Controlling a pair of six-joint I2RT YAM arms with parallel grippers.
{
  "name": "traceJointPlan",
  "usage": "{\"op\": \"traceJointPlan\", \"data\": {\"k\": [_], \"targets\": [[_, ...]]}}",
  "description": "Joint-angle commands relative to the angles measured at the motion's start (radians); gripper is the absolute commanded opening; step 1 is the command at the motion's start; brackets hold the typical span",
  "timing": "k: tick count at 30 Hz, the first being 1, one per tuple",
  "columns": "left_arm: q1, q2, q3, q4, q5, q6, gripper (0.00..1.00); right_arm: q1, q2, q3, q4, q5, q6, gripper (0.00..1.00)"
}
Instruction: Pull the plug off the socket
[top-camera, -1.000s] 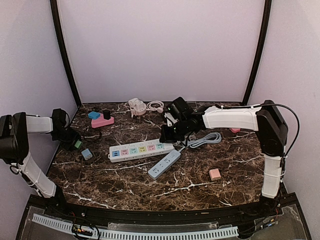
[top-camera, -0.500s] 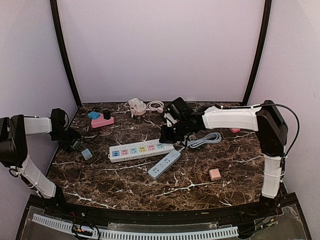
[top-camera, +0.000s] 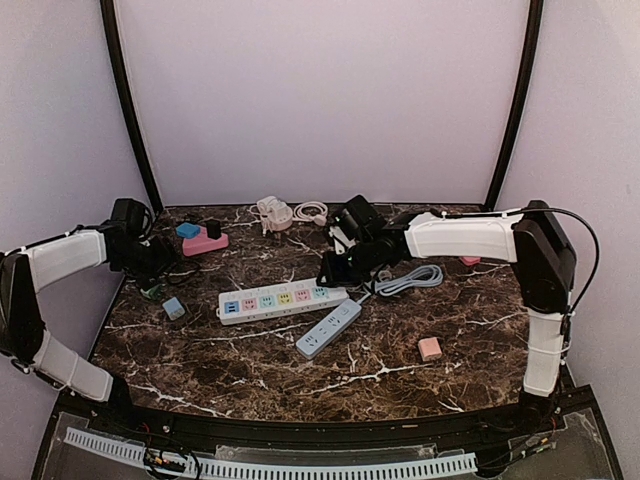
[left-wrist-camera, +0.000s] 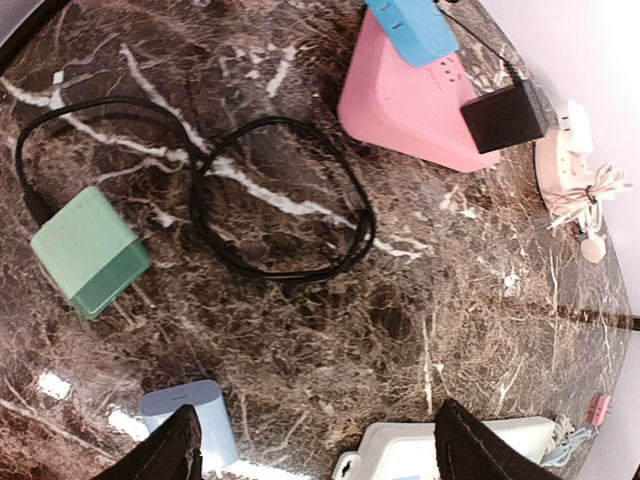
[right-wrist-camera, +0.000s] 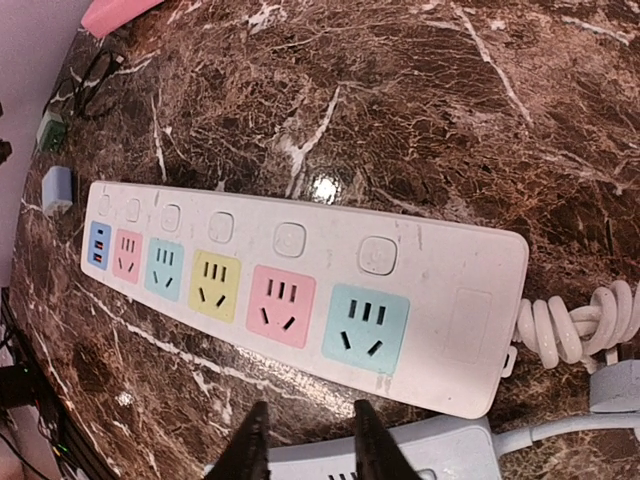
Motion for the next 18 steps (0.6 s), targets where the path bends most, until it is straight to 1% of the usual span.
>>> {"op": "traceJointPlan", "data": {"k": [1,4,6,8,12,15,16,18], "targets": [[-0.026,0.019,0.054,0.010,0.029,0.027,0.79,0.012,-0.055,-0.017,0.002,0.037,-0.001,0.39],[-0.027,0.064,0.095,0.051,0.066,0.012,0.79,0.012,-0.074,-0.023,-0.006,0.041,0.002,0.63],[-0.026,0.107,0.128,0.071,0.073,0.000,0.79,0.012,-0.086,-0.028,-0.009,0.039,0.004,0.77],[-0.025,0.160,0.149,0.125,0.085,-0.025,0.79,0.012,-0.103,-0.039,-0.007,0.038,0.004,0.87],[-0.025,0.206,0.126,0.249,0.121,-0.125,0.79,0.012,-0.139,-0.063,-0.008,0.047,0.004,0.96],[-0.025,0.222,0.087,0.358,0.136,-0.219,0.78,0.012,-0.160,-0.081,-0.008,0.055,0.001,0.98],[-0.025,0.229,0.067,0.422,0.134,-0.234,0.78,0.012,-0.165,-0.088,-0.010,0.055,-0.001,0.99],[-0.025,0.241,0.047,0.485,0.112,-0.270,0.78,0.012,-0.176,-0.098,-0.010,0.057,-0.001,0.99]]}}
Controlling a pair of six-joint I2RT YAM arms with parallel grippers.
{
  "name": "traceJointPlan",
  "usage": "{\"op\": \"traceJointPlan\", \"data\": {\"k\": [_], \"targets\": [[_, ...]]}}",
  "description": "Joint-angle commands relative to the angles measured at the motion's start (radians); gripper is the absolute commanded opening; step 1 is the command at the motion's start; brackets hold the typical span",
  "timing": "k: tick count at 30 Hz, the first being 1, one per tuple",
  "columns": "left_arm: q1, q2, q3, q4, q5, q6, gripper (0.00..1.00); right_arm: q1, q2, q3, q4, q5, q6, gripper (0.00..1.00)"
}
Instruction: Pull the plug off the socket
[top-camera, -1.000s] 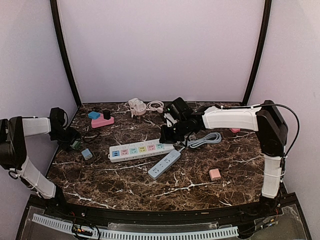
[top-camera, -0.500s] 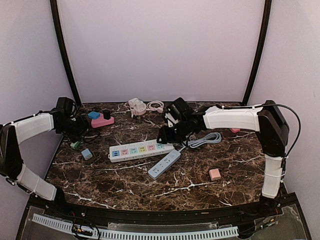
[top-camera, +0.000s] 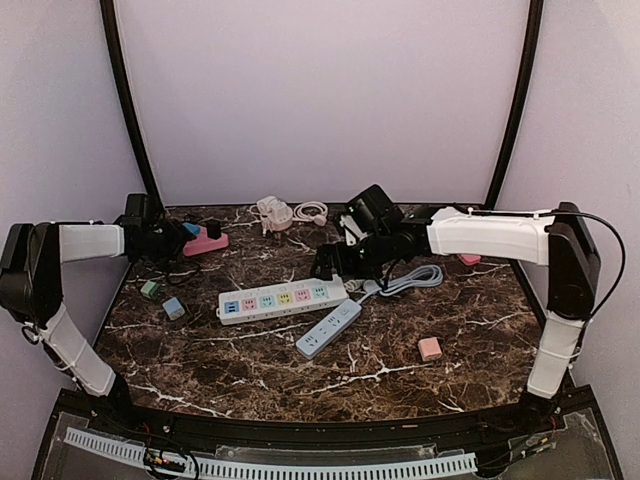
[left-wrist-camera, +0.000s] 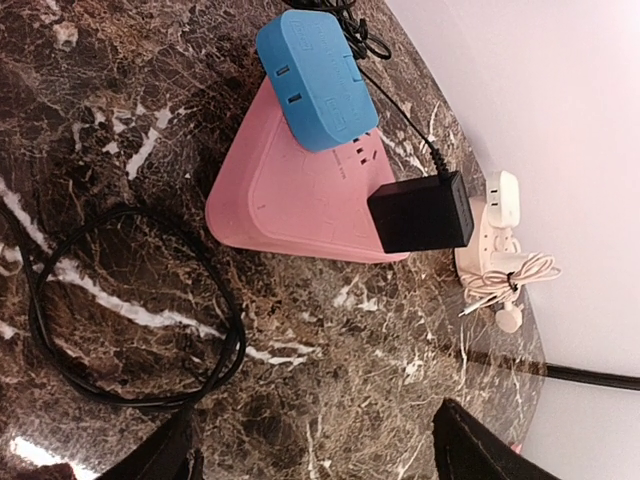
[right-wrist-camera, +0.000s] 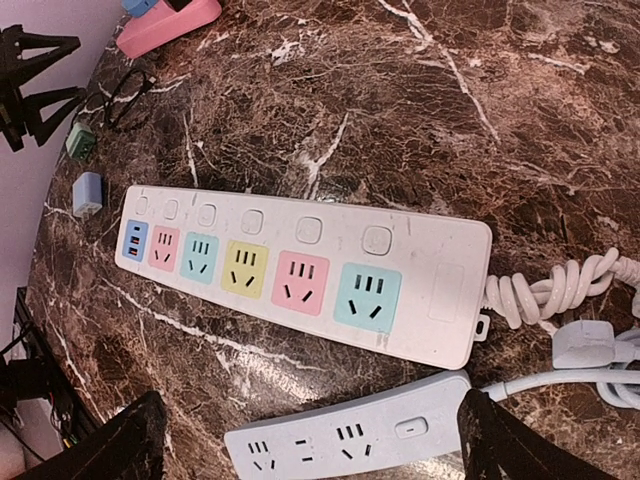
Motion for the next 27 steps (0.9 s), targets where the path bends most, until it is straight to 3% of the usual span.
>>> {"op": "traceJointPlan", "data": {"k": [1,18,27], "targets": [[0.003,0.022,-0.056,0.207,-0.014,-0.131,0.78,0.007,-0.045,-0.037,-0.001,0.017,-0.006,0.99],[0.022,0.231,-0.139,0.583,-0.036,-0.344,0.74,0.006,-0.118,-0.094,-0.035,0.039,-0.016,0.99],[0.022,0.306,-0.144,0.722,-0.051,-0.406,0.64,0.006,-0.112,-0.085,-0.039,0.039,-0.027,0.99]]}}
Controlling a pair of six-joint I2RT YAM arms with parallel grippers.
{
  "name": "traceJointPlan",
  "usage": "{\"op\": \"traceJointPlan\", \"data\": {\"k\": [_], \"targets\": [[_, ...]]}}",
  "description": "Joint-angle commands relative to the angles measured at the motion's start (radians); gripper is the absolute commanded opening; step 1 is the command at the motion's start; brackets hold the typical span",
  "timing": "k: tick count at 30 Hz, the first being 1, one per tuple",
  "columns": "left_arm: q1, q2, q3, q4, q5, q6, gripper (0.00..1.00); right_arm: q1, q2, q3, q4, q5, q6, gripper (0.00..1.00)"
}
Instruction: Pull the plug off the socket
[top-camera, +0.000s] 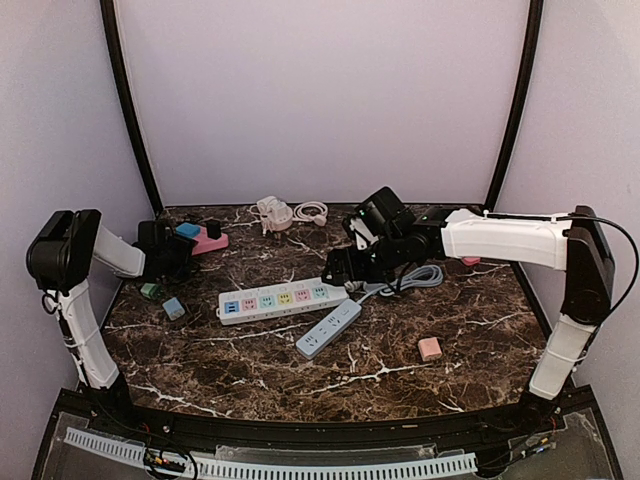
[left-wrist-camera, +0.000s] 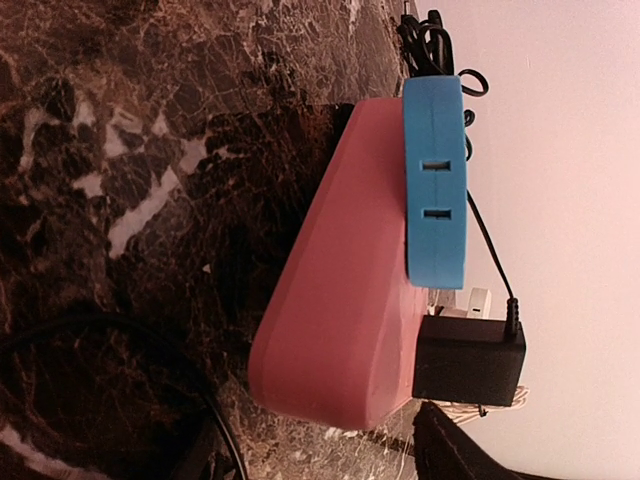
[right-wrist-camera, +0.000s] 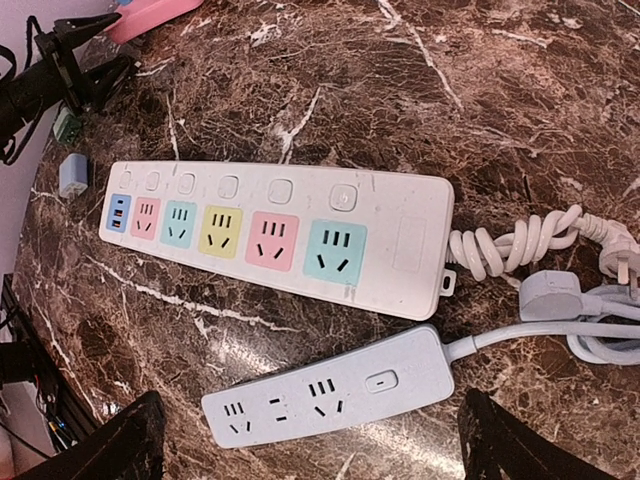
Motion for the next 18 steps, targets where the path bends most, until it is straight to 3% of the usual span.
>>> {"op": "traceJointPlan", "data": {"k": [1,18], "targets": [[0.004,0.024,-0.011,0.083,-0.020,-0.039,0.62,0.006,-0.018,-0.002,0.003,0.013,-0.012,0.99],[0.004,0.085,0.020,0.143,-0.021,-0.066,0.39,0.006,-0.006,-0.010,0.005,0.017,-0.018,0.99]]}}
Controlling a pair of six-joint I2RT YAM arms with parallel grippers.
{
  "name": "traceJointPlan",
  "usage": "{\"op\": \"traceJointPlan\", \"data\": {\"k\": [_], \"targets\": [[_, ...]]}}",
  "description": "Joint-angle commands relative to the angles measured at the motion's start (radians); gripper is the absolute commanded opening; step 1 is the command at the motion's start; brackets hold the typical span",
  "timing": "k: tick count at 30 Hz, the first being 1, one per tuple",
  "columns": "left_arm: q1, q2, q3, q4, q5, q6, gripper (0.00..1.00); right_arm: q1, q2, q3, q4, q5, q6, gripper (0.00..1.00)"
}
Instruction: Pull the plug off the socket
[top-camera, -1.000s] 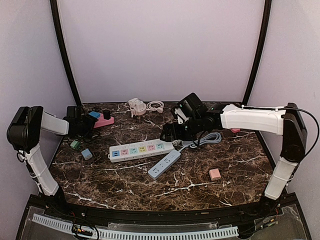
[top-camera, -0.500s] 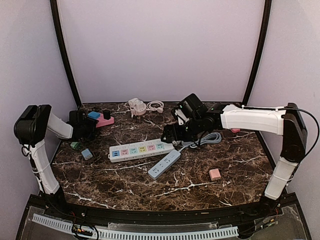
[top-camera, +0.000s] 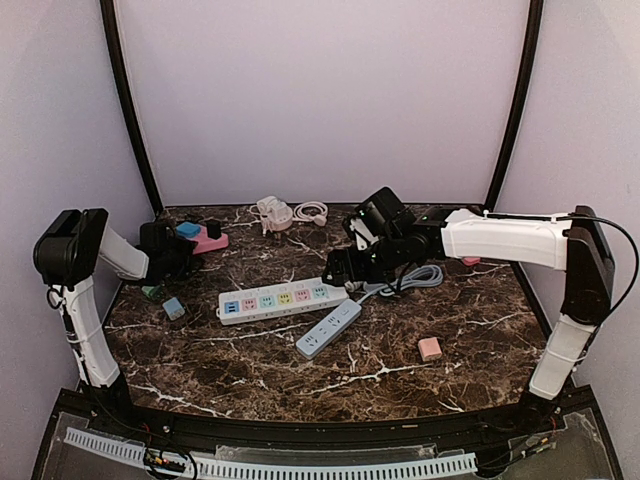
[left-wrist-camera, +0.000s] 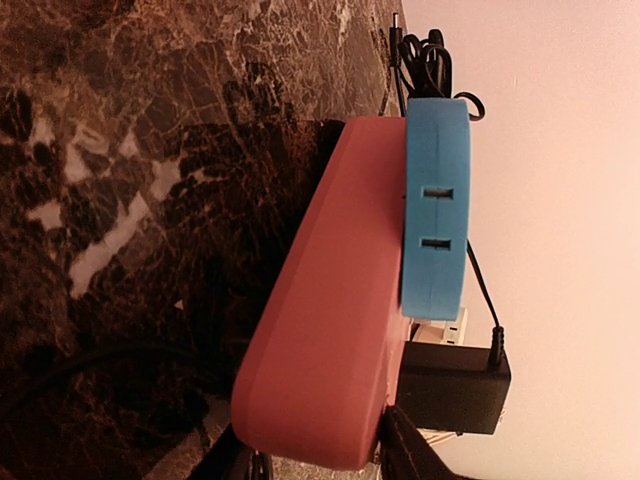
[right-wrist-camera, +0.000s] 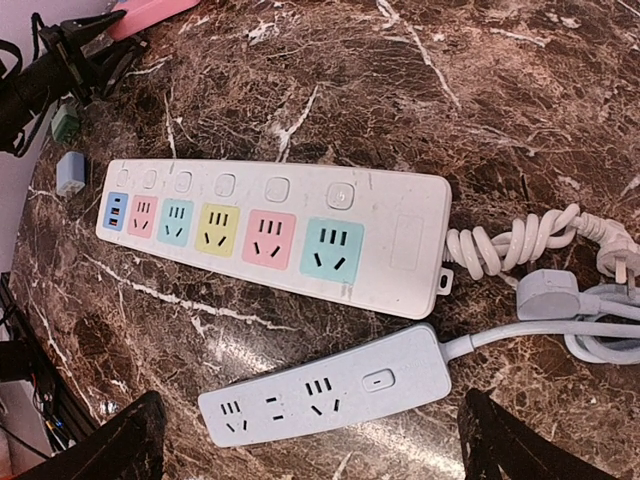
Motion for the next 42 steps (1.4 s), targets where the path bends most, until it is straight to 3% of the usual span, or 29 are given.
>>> {"op": "traceJointPlan", "data": {"k": [1,11,23,29,42], "targets": [[0.004,0.015,0.019,0.004,-0.009,0.002,0.38,0.006,-0.005,-0.010,0.011,0.014,-0.012,0.99],[0.004,-0.006,0.010,-0.007,0.063,0.045,0.19,0.007,0.008,-0.002,0.017,0.021,-0.015,0.99],[-0.029,-0.152,-0.143,0.040,0.228,0.102,0.17,0.006,0.042,0.004,0.046,0.023,-0.015,0.99],[-0.082,-0.221,-0.225,-0.018,0.268,0.177,0.17,0.006,0.068,0.006,0.061,0.017,-0.016,0.99],[-0.202,-0.225,-0.371,0.026,0.350,0.212,0.17,0.006,0.080,-0.021,0.078,0.015,-0.019,0.99]]}}
